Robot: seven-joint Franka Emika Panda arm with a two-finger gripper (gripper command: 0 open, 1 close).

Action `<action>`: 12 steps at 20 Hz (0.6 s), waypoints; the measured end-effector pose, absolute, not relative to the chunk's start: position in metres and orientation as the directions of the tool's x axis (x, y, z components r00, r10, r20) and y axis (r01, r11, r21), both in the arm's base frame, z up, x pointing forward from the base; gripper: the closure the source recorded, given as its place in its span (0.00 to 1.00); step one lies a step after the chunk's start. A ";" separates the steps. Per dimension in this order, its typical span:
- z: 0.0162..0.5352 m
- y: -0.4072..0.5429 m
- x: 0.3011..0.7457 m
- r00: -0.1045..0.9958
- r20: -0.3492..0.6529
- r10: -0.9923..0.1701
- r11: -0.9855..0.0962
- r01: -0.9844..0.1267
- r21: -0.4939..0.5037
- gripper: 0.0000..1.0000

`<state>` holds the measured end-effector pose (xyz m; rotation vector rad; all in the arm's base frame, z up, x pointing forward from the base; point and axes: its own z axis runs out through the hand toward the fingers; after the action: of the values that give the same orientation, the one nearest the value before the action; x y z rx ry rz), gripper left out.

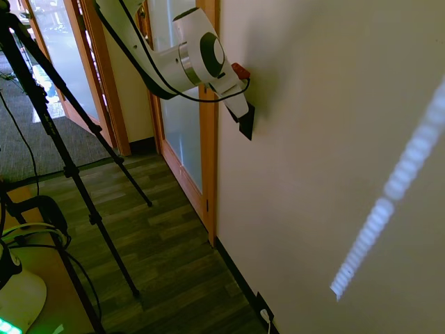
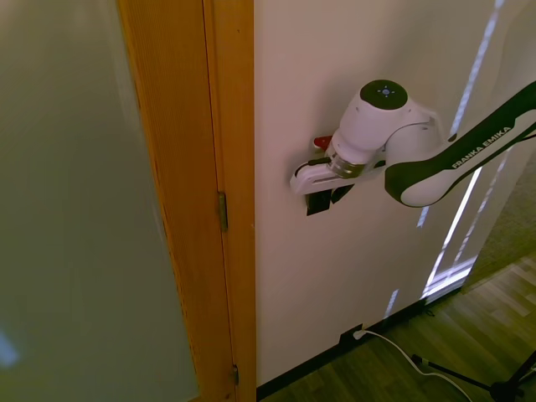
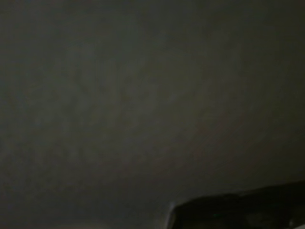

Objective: Turn on the light

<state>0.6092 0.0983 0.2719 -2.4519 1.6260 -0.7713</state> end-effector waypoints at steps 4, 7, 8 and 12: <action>0.273 0.101 0.609 0.299 0.345 -0.889 -0.422 -0.827 -0.370 1.00; 0.274 0.102 0.608 0.297 0.338 -0.893 -0.419 -0.824 -0.383 1.00; 0.274 0.102 0.608 0.298 0.336 -0.894 -0.419 -0.821 -0.388 1.00; 0.274 0.100 0.606 0.302 0.331 -0.894 -0.423 -0.813 -0.400 1.00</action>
<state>0.6056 0.0997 0.2739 -2.4046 1.5903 -0.7728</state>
